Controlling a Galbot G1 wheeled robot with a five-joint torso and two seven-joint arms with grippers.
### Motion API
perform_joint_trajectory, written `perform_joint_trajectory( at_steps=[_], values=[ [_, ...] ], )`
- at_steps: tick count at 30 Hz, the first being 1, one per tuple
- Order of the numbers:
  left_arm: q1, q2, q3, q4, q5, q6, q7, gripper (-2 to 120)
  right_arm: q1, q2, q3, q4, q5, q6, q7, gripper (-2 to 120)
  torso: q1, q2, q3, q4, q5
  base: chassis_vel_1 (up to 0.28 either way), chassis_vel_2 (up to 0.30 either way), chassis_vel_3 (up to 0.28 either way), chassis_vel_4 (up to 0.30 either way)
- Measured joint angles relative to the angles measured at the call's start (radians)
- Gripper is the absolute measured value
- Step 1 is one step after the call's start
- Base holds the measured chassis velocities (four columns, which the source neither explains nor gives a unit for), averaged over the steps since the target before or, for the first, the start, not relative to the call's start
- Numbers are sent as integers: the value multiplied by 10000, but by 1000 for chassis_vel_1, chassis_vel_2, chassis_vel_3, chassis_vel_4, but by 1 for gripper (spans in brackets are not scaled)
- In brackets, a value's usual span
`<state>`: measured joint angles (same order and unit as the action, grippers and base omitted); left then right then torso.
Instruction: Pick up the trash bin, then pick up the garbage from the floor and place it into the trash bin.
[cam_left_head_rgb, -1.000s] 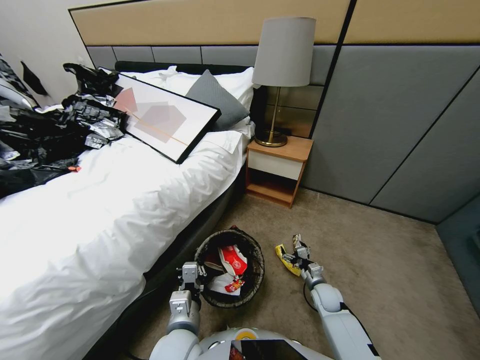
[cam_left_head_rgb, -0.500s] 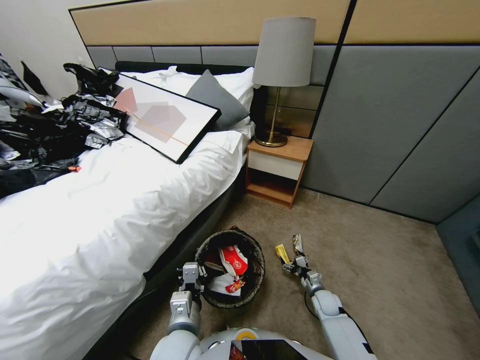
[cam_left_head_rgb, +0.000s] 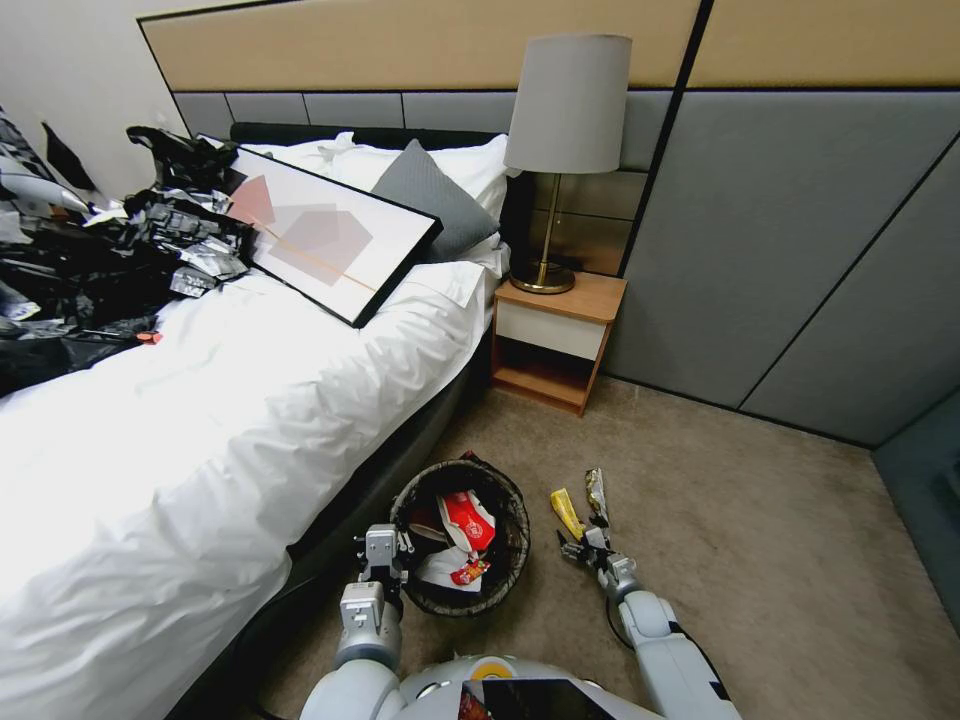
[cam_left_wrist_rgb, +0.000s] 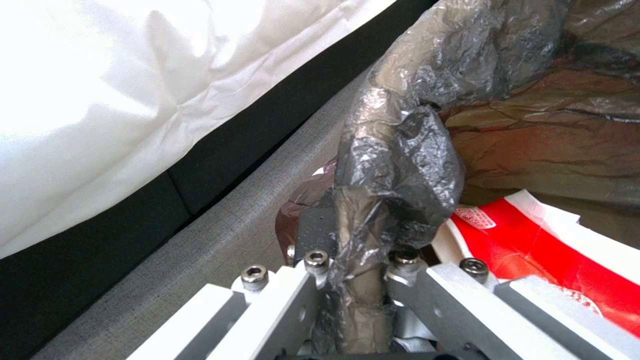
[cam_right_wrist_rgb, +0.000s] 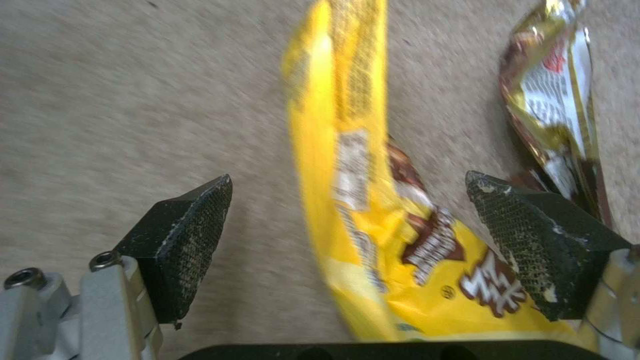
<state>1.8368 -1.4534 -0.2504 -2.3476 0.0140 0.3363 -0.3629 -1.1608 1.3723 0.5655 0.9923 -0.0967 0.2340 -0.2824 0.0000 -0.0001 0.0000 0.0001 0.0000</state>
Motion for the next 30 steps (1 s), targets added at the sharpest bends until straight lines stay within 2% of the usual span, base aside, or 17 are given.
perform_joint_trajectory(
  at_steps=[4,6,12,14,15,18,20,23,24,27,28,30],
  values=[
    [12,-4,-19,-4,-1,-4,-6,0,312,-4,102,-664,-50,211,-62,87,0,0,0,-1,0,0,0,0,0],
    [15,-11,-30,-7,-2,-5,-9,0,456,-6,139,-988,-26,396,-79,81,0,1,-1,0,0,0,0,0,0],
    [17,-25,-14,-1,1,-5,-12,0,504,-27,139,-1034,93,450,-89,67,0,1,-1,4,8,0,0,0,0],
    [17,-28,3,8,7,-5,-12,0,524,-69,156,-1005,140,448,-67,59,0,0,-1,0,-6,0,0,0,0],
    [17,-28,3,8,7,-5,-12,0,524,-69,156,-1005,140,448,-67,59,0,0,-1,0,-6,0,0,0,0],
    [15,-28,0,14,8,-5,-12,0,510,-82,157,-977,158,447,-29,44,0,1,-1,-3,-2,0,0,0,0],
    [15,-27,-1,20,8,-5,-13,0,502,-82,157,-971,163,450,-24,41,0,1,-1,-3,-2,0,0,0,0],
    [15,-22,-1,25,8,-5,-16,0,479,-82,155,-942,166,465,2,26,0,0,-1,-3,-2,0,0,0,0],
    [15,-22,-1,25,8,-5,-16,0,479,-82,155,-942,166,465,2,26,0,0,-1,-3,-2,0,0,0,0],
    [14,-13,3,29,8,-5,-15,0,455,-81,152,-897,167,481,39,12,0,0,-1,-3,-2,0,0,0,0],
    [14,-13,3,29,8,-5,-15,0,455,-81,152,-897,167,481,39,12,0,0,-1,-3,-2,0,0,0,0],
    [15,-3,12,32,8,-6,-16,0,442,-82,145,-868,167,488,97,3,0,0,0,-2,-1,0,0,0,0]
  ],
)
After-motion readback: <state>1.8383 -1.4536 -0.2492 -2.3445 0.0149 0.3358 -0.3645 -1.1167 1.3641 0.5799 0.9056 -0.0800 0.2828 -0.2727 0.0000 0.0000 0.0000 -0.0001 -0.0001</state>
